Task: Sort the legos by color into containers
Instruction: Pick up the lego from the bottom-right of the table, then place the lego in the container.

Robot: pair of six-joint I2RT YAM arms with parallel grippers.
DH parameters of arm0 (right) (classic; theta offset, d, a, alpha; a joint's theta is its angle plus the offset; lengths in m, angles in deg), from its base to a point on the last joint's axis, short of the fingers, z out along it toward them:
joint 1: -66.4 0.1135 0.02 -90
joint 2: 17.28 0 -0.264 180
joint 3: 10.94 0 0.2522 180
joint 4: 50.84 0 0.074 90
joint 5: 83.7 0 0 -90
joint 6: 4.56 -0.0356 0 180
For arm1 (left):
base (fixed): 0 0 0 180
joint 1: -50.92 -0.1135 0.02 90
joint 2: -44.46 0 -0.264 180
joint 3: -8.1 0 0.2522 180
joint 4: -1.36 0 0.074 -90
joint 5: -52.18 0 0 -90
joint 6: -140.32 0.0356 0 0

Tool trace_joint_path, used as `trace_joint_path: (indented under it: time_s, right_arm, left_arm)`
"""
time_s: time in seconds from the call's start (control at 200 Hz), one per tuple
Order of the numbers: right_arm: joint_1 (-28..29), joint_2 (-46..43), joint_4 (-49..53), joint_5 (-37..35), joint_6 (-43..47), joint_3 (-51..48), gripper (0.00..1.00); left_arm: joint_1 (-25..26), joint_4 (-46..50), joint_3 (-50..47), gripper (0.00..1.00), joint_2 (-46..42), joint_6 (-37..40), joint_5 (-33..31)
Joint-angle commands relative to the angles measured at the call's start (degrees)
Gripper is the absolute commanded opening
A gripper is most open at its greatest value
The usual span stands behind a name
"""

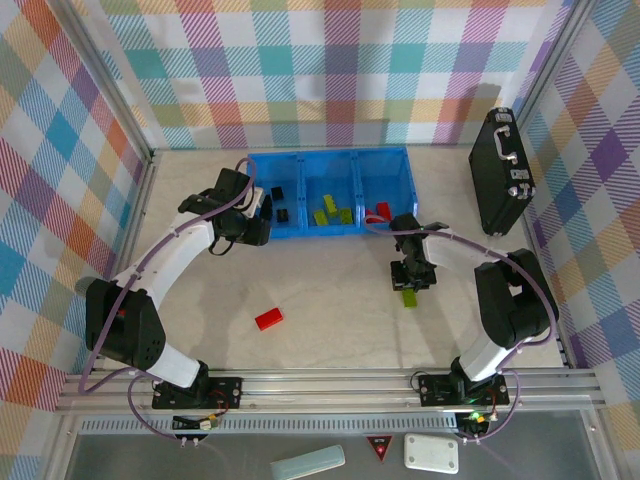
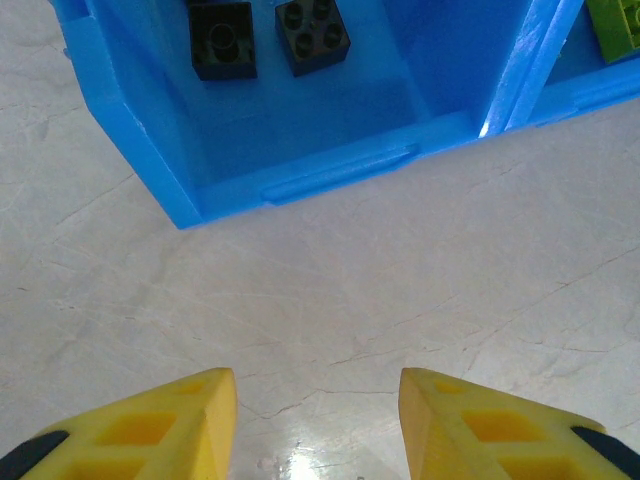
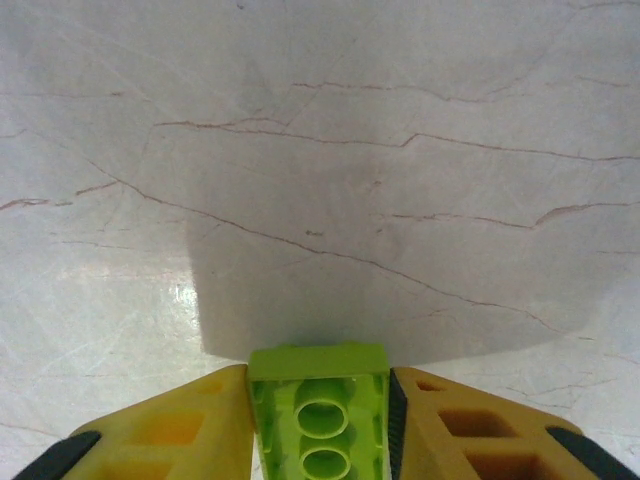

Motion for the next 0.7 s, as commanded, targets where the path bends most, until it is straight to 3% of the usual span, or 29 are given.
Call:
trace_joint_path:
  time_s: [0.0,0.695]
  right_arm:
    - [1.1,-0.3,1.7,-0.5,-0.5,2.0,0.37]
    - [7.7,8.1,4.6,4.6,-2.9,25.2,0.37]
  left_arm:
    - [-0.7,-1.4,-0.8,0.46,-0.9,0.6,0.9]
    - [-0.9,-1.6,-0.7,0.46,-1.3,0.4,0.5]
